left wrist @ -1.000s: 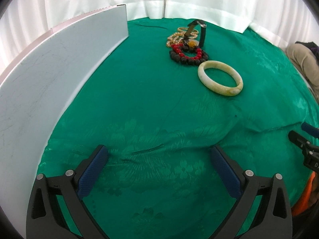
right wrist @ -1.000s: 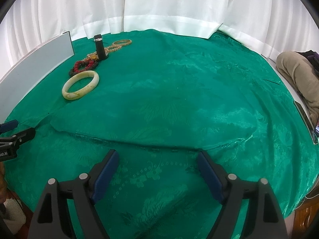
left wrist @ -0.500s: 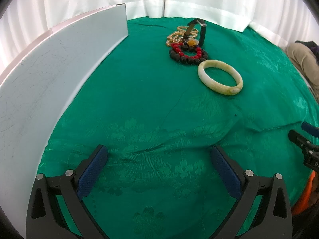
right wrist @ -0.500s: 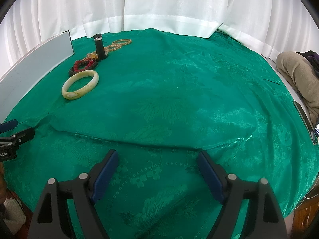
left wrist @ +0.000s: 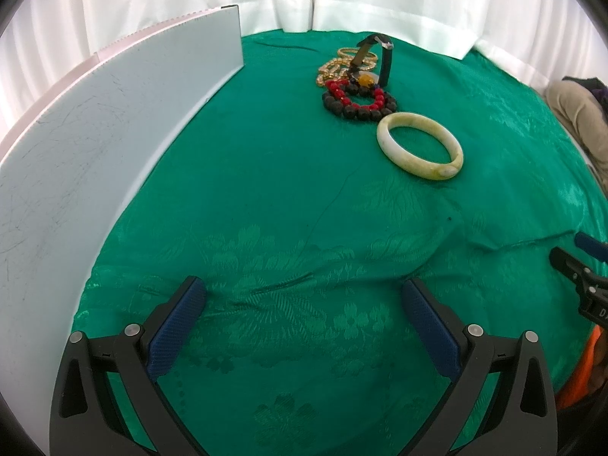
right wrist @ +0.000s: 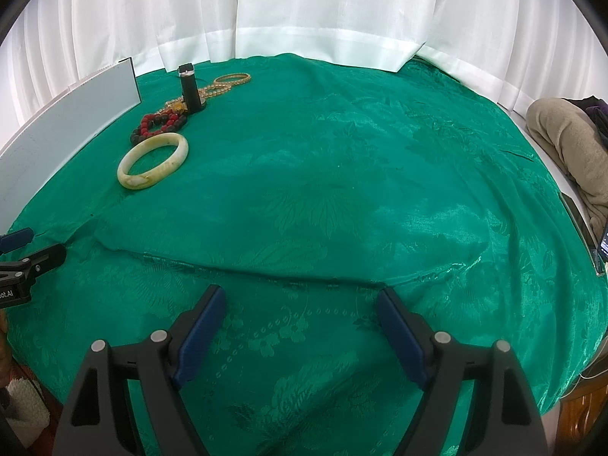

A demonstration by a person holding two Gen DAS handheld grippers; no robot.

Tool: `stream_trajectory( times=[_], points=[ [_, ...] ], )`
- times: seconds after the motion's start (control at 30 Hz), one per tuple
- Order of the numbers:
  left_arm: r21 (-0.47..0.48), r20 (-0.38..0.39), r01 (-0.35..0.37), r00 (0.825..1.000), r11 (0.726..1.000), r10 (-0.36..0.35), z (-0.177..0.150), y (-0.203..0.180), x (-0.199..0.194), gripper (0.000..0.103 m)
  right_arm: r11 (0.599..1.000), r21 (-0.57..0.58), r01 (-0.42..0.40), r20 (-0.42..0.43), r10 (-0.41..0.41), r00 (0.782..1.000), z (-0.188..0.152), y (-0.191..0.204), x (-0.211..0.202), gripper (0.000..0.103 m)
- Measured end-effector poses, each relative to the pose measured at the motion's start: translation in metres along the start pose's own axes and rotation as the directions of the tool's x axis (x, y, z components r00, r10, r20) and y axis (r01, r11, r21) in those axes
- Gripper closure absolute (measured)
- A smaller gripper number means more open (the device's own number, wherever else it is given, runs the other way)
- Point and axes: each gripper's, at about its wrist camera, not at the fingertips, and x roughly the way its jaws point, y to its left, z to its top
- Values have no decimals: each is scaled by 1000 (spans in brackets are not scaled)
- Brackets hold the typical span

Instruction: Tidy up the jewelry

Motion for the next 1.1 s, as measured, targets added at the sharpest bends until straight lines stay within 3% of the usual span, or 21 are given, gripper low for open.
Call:
stream_trajectory(
  times=[0.63,0.9,1.0,1.1],
  points=[
    [12,-26,15,1000,1000,-15,2,2,-2,1,1000,-1,-1,-4,1,1000,0,0,0,20],
    [-75,-34,146,988,986,-149,14,13,-17,1,1000,0,-3,-1,3,1000,-2,-1,0,20],
    [-30,-22,181,983,983,-182,29,0,-23,1,1000,-3,-7,-5,7,1000,-2,-1,0,20],
    [12,-4,163,987,987,-163,49,-12,-26,1,1000,-4,-8,-3,8,1000,-2,-2,0,20]
  ],
)
